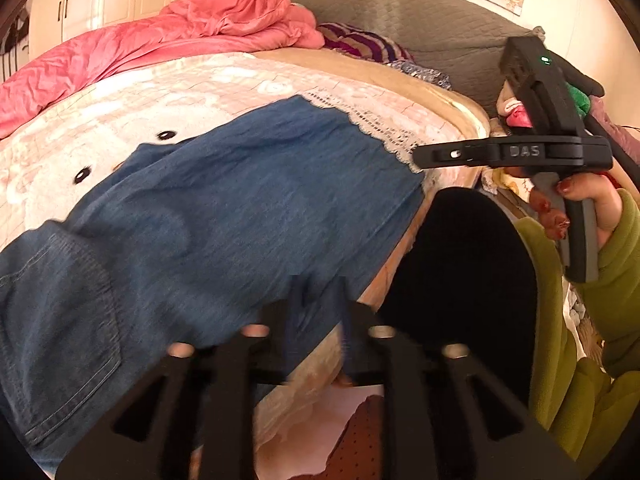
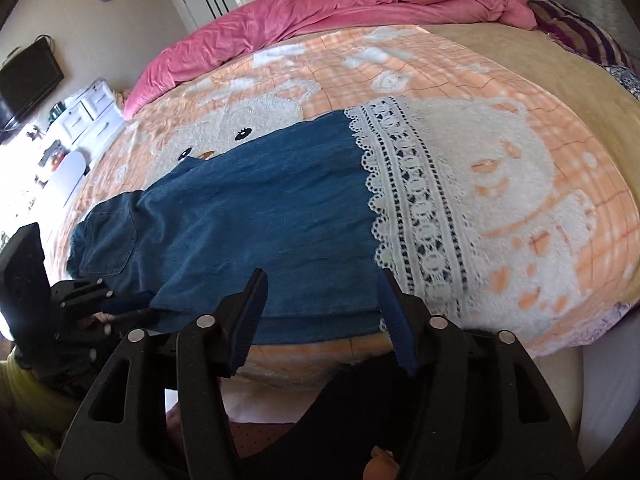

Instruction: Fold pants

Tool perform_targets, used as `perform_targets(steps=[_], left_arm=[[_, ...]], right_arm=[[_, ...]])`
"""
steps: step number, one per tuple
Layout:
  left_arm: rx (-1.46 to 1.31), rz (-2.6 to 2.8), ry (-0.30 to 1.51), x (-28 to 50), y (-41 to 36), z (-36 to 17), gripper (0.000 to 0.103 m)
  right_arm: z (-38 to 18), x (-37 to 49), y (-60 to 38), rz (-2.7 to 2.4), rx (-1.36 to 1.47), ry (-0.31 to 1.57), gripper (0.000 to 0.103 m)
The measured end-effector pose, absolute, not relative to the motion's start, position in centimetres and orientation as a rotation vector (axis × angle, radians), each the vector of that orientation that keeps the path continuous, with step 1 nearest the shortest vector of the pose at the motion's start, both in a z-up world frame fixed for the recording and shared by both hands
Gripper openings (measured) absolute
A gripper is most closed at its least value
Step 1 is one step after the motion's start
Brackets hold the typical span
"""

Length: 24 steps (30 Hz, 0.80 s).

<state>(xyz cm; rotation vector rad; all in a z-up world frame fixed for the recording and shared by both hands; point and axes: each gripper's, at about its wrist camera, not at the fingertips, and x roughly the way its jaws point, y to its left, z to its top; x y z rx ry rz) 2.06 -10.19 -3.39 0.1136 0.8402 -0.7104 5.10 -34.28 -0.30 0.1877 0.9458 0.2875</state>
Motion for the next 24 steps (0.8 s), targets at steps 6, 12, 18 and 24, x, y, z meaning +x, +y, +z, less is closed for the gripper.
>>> perform_targets(steps=[6, 12, 18, 24], left_arm=[[0.2, -0.65, 0.811, 2.6, -11.9, -4.1, 0.016], [0.267, -0.693, 0.765, 1.1, -12.3, -3.1, 0.004], [0.357, -0.698, 0.8, 0.6, -13.4, -4.6, 0.005], [0.267, -0.696, 0.81, 1.3, -11.7, -3.9, 0.032]], right_arm=[[-1.8, 6.4, -35.6, 0.216, 0.219, 0.998, 0.054], [-2.5, 5.5, -37.1, 0.205, 0.279, 0.994, 0.054], [-3.2, 5.0, -37.5, 0.193, 0.295, 1.008, 0.054], [-1.8, 4.0, -36.6, 0.21, 0.282, 0.978, 0.054]])
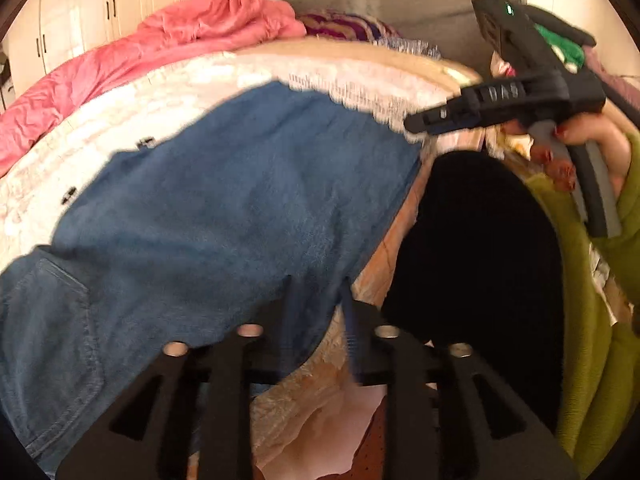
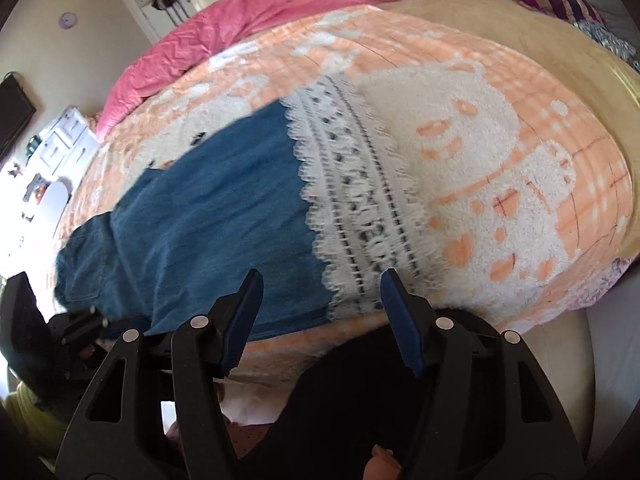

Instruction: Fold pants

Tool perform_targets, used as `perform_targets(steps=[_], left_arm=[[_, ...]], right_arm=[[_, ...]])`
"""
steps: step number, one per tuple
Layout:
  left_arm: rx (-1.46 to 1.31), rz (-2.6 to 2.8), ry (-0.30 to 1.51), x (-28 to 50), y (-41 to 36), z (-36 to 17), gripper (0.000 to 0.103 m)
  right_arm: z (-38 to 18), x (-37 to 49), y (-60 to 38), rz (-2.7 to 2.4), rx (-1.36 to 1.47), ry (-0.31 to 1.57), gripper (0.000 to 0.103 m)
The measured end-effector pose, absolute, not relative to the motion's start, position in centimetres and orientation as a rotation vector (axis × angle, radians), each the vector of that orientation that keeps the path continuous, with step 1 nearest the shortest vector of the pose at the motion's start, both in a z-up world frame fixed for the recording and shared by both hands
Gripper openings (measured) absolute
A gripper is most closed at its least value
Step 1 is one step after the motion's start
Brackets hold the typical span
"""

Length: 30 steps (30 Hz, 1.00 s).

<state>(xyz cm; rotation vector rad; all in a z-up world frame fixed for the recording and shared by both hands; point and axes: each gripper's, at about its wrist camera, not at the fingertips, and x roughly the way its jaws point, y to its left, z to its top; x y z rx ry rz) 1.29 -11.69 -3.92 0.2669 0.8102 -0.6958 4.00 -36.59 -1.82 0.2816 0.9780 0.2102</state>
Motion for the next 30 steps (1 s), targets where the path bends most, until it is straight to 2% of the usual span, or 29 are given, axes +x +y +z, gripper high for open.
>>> perform_targets(steps=[1, 5, 11, 12, 13, 15, 19, 21, 23, 26, 30], left_arm=[[0.259, -0.687, 0.799, 1.1, -11.3, -3.3, 0.04], [0.178, -0.59, 0.72, 0.8, -8.0, 0.0, 0.057], [0.073, -0.178, 0.74, 0.8, 1.6, 1.6, 0.058], [0.084, -0.06, 0.745, 0.8, 3.3, 1.6, 0.062], [0.092, 0.006, 0.741, 0.8, 4.3, 1.5, 0.074], [0.1, 0.069, 0.752, 1.3, 5.7, 1.1, 0.084], [0.174, 0.202, 0.844, 3.4, 7.4, -1.8, 0.086], [0.054, 0.173, 0.906, 3.9, 9.6, -3.1, 0.086], [-0.035, 0.16, 0.904, 3.8, 10.6, -2.7, 0.086], [0.005, 0.183, 0.867, 3.1, 10.0, -1.3, 0.085], [0.059, 0.174, 0.746, 1.3, 8.1, 2.7, 0.084]], right_arm=[[-1.5, 3.8, -35.8, 0.242, 0.273, 0.975, 0.054], [-0.8, 4.1, -32.7, 0.34, 0.188, 0.974, 0.054], [-1.7, 6.2, -30.2, 0.333, 0.038, 1.009, 0.054], [-2.4, 6.6, -30.5, 0.288, 0.007, 1.026, 0.054], [-3.2, 7.1, -31.1, 0.25, 0.012, 1.055, 0.054], [-3.7, 7.2, -32.1, 0.27, 0.084, 1.053, 0.054], [-3.7, 6.9, -32.7, 0.274, 0.114, 1.062, 0.054], [-4.0, 6.7, -33.0, 0.283, 0.123, 1.058, 0.054], [-4.3, 6.8, -33.4, 0.29, 0.148, 1.06, 0.054], [-4.1, 6.7, -32.9, 0.277, 0.115, 1.068, 0.054], [-2.2, 6.2, -32.2, 0.279, 0.09, 1.031, 0.065]])
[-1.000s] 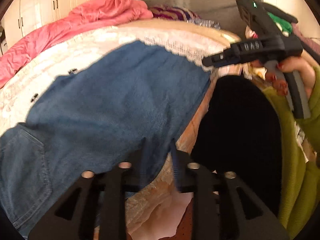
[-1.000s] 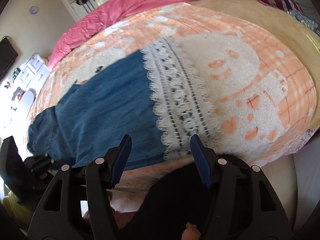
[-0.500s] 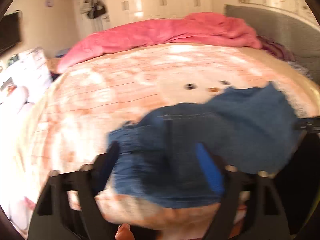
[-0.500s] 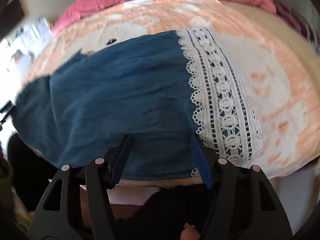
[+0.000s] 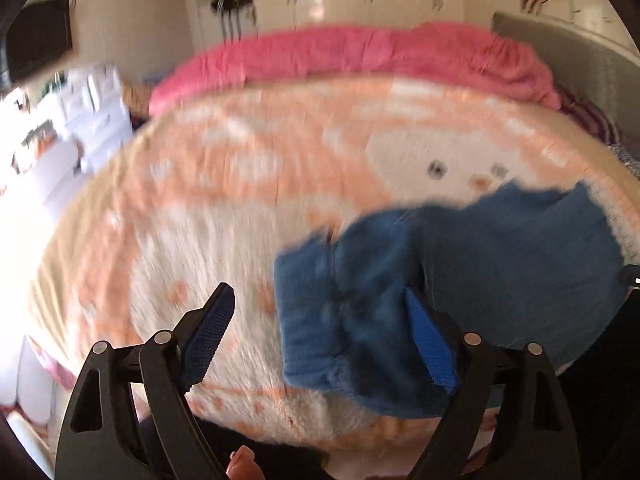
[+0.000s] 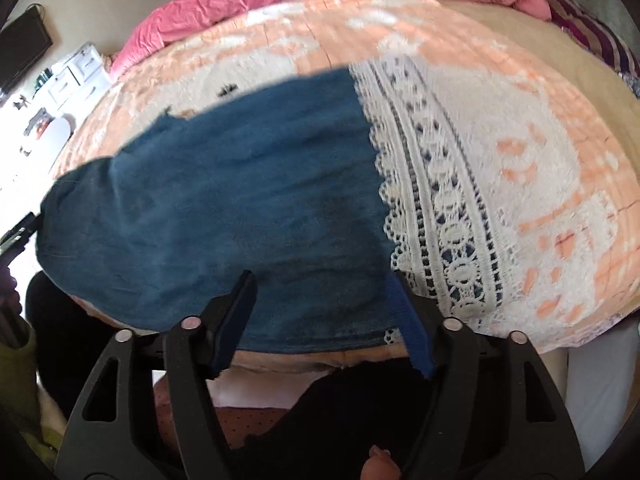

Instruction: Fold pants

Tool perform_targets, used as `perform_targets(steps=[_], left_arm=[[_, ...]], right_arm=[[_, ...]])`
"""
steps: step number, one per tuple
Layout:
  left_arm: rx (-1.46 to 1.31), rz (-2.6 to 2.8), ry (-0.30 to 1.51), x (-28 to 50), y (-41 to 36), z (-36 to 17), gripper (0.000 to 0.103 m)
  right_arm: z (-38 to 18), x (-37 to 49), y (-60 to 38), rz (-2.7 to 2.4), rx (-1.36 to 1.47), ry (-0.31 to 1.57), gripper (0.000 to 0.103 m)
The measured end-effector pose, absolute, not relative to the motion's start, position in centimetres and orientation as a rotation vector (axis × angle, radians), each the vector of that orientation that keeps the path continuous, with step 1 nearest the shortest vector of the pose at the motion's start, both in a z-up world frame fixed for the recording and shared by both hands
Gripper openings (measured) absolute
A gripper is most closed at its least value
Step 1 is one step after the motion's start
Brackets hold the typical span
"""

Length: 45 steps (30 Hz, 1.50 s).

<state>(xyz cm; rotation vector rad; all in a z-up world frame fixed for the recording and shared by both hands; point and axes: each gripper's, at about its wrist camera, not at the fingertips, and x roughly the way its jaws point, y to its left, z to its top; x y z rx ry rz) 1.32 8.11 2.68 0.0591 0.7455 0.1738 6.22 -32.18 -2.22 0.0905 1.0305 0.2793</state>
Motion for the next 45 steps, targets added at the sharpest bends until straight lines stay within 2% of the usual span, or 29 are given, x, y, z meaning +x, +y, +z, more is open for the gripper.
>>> perform_targets(steps=[4, 7, 9, 11, 16, 18, 20, 22, 24, 25, 26, 27, 33, 36, 38, 40, 42, 43, 45], left_arm=[[0.143, 0.16, 0.636, 2.5, 5.5, 6.2, 0.084], [0.011, -0.09, 0.686, 5.5, 2.9, 6.0, 0.084], [-0.082, -0.249, 0.743, 7.4, 0.9, 4.3, 0.084], [-0.086, -0.317, 0.814, 8.8, -1.5, 1.6, 0.076], [0.011, -0.362, 0.935, 8.2, -4.4, -3.4, 0.073], [0.119, -0.355, 0.905, 7.6, -5.3, -3.8, 0.073], [0.183, -0.358, 0.887, 7.2, -5.8, -3.9, 0.071], [0.193, -0.369, 0.874, 7.1, -5.7, -4.0, 0.071], [0.173, -0.381, 0.874, 7.0, -5.2, -4.2, 0.071], [0.166, -0.384, 0.874, 7.0, -5.0, -4.3, 0.071], [0.164, -0.385, 0.873, 6.9, -4.8, -4.3, 0.071], [0.167, -0.384, 0.87, 6.7, -4.9, -4.3, 0.071], [0.17, -0.382, 0.861, 6.9, -4.9, -4.3, 0.072], [0.171, -0.379, 0.855, 6.8, -4.9, -4.5, 0.072], [0.172, -0.376, 0.849, 6.6, -4.9, -4.6, 0.073], [0.171, -0.372, 0.844, 6.3, -5.0, -4.6, 0.073], [0.158, -0.374, 0.844, 6.0, -5.1, -4.0, 0.068], [0.134, -0.393, 0.838, 5.8, -5.0, -3.4, 0.059], [0.068, -0.439, 0.803, 5.2, -4.7, -1.5, 0.057]], right_arm=[[1.1, 7.6, -30.9, 0.343, 0.079, 0.929, 0.068], [2.5, 10.1, -28.7, 0.403, 0.037, 0.907, 0.067], [3.2, 11.9, -26.9, 0.464, 0.007, 0.894, 0.067], [3.6, 13.8, -25.3, 0.508, -0.017, 0.898, 0.067], [2.7, 17.6, -21.1, 0.595, -0.08, 0.97, 0.067], [2.0, 18.8, -18.8, 0.623, -0.135, 0.992, 0.067], [1.5, 19.3, -17.4, 0.651, -0.171, 1.005, 0.061], [0.8, 20.2, -15.9, 0.671, -0.202, 1.037, 0.048], [0.1, 21.2, -14.7, 0.691, -0.233, 1.069, 0.045], [-0.4, 21.5, -14.2, 0.71, -0.254, 1.092, 0.038], [-0.9, 21.9, -13.6, 0.731, -0.272, 1.113, 0.026], [-1.6, 22.1, -12.9, 0.773, -0.285, 1.145, 0.0], [-0.8, 22.3, -10.7, 0.721, -0.357, 1.031, 0.0], [-2.7, 22.6, -9.8, 0.692, -0.384, 1.035, 0.002], [-2.7, 22.5, -10.8, 0.692, -0.326, 1.012, 0.007], [-1.3, 22.4, -13.6, 0.695, -0.206, 0.978, 0.028], [0.9, 21.9, -17.2, 0.675, -0.107, 0.907, 0.029], [2.1, 21.6, -19.9, 0.638, -0.06, 0.871, 0.03], [3.5, 21.5, -25.0, 0.538, 0.009, 0.832, 0.03]])
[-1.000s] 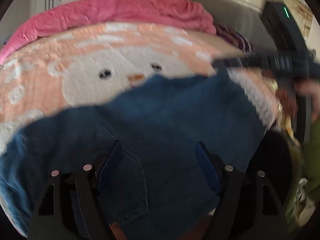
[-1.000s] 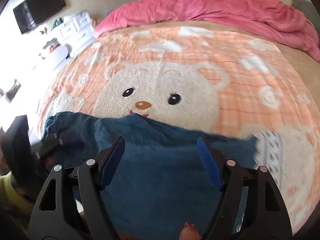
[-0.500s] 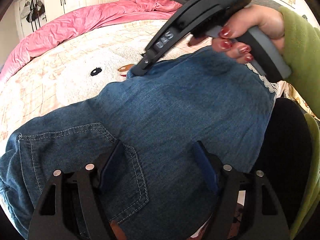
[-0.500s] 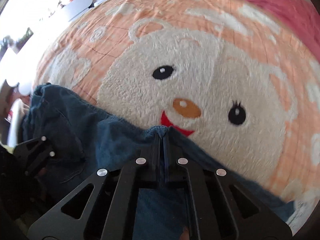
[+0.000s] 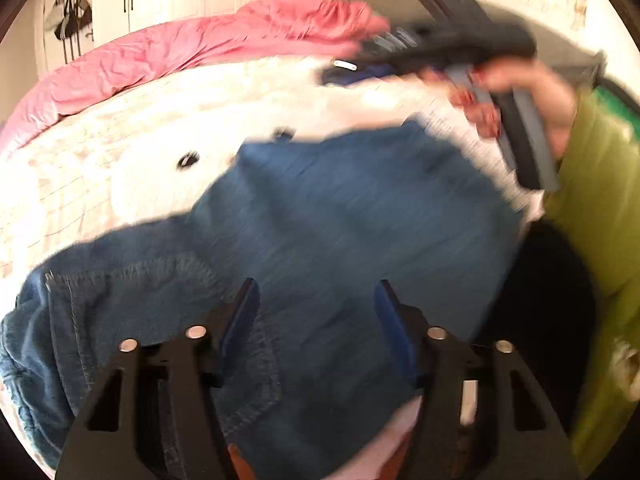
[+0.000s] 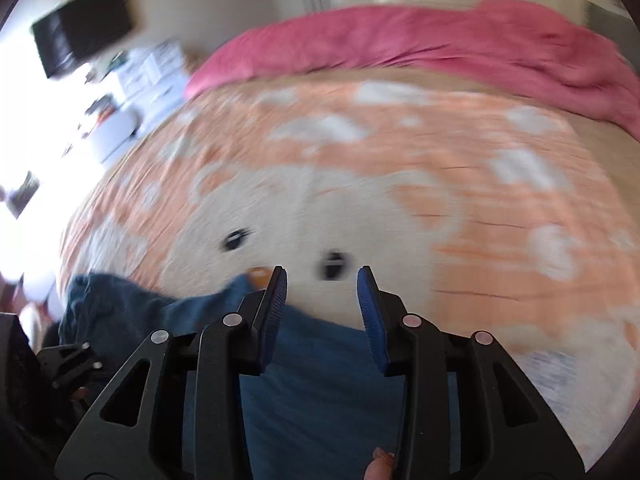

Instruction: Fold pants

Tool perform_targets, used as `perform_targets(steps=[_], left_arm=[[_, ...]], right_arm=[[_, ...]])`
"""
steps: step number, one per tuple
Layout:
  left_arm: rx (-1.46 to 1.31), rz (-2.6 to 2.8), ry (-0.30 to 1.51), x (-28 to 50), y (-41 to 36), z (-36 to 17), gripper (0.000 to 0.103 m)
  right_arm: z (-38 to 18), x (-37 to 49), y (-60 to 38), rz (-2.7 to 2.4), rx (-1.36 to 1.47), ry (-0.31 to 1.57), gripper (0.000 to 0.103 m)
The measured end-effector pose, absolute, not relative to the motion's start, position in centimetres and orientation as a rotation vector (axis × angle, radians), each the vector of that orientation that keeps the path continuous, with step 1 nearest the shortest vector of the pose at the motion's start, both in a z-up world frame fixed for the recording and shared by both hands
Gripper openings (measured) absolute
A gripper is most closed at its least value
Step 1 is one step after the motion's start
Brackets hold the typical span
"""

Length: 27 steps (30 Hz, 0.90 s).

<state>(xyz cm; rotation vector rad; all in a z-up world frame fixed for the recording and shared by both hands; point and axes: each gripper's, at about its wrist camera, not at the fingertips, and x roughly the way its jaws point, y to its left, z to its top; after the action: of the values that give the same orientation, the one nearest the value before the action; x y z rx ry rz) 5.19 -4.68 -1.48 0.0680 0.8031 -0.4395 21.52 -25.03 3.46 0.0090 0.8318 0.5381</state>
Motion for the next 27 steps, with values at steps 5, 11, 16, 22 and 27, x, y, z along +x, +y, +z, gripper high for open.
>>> perform_targets(steps=[5, 11, 16, 22, 27], left_arm=[[0.013, -0.397, 0.795, 8.2, -3.9, 1.3, 0.057], [-0.152, -0.351, 0.919, 17.1, -2.8, 0.7, 0.028], [-0.189, -0.289, 1.035, 21.5, -2.8, -2.3, 0.028], [-0.272, -0.29, 1.042, 22.2, -2.3, -4.4, 0.033], [-0.294, -0.303, 1.026, 22.2, -2.6, -4.5, 0.038]], right_arm=[[2.9, 22.5, -36.0, 0.329, 0.093, 0.884, 0.035], [-1.3, 24.4, -41.1, 0.359, 0.254, 1.007, 0.035], [-4.0, 25.6, -41.0, 0.438, 0.326, 1.058, 0.037], [-4.4, 24.9, -41.2, 0.482, 0.345, 1.029, 0.038], [-3.7, 24.1, -39.8, 0.514, 0.272, 1.011, 0.037]])
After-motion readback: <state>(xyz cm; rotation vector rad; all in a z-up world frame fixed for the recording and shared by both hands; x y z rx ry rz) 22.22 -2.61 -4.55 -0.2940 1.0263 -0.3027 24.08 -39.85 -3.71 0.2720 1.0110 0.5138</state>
